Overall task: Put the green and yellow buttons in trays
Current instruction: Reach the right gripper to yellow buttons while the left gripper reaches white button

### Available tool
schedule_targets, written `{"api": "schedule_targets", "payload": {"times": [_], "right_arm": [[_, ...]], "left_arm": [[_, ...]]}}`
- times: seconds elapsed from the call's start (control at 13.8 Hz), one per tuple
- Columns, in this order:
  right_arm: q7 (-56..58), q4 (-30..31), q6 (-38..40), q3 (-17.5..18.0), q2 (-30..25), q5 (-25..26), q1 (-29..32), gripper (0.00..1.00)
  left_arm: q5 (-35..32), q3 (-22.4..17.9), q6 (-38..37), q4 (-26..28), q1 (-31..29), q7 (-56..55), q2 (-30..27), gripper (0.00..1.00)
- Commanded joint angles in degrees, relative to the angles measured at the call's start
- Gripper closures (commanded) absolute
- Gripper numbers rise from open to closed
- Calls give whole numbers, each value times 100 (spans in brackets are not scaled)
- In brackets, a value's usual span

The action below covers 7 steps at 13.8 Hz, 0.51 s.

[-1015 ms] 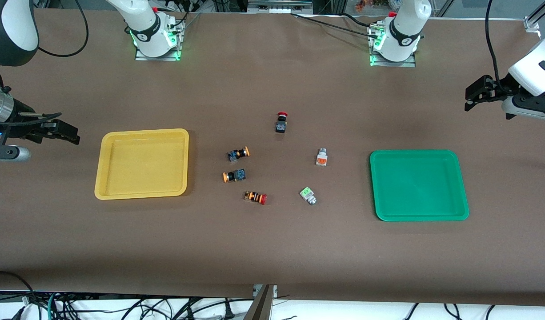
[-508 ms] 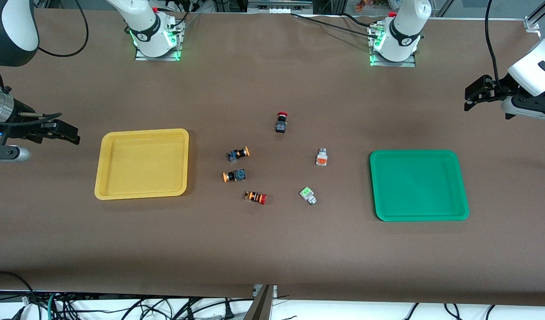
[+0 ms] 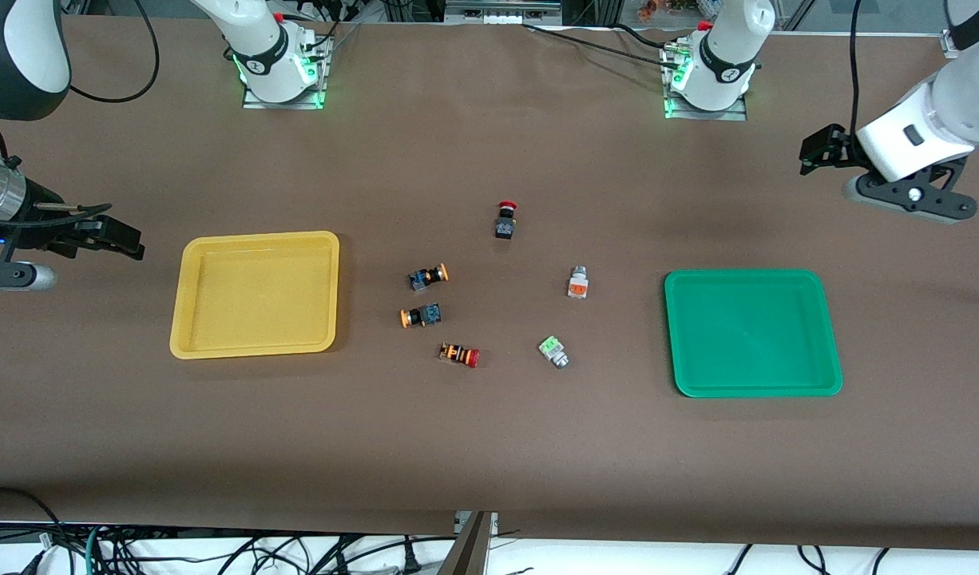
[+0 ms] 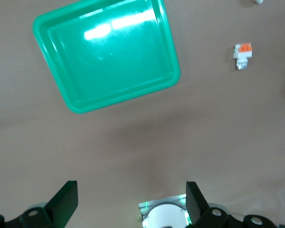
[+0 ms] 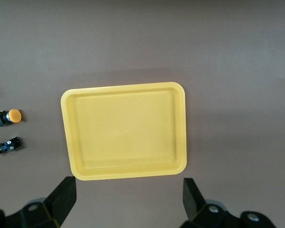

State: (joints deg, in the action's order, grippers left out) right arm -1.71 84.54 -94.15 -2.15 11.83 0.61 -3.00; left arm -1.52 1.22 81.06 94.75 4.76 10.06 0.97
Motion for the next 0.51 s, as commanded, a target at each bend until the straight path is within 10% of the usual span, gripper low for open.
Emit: {"api": "schedule_targets", "payload": {"times": [0.0,0.44], "right_arm": [[-75,-69,64,21,56,79,-147,1],[-1891,-34,-277,21,293,141,-1367,1]], "left_arm": [[-6,220,-126,-10,17,-205,341,0],[829,484,654,132,270,-1882,1210,0]]}}
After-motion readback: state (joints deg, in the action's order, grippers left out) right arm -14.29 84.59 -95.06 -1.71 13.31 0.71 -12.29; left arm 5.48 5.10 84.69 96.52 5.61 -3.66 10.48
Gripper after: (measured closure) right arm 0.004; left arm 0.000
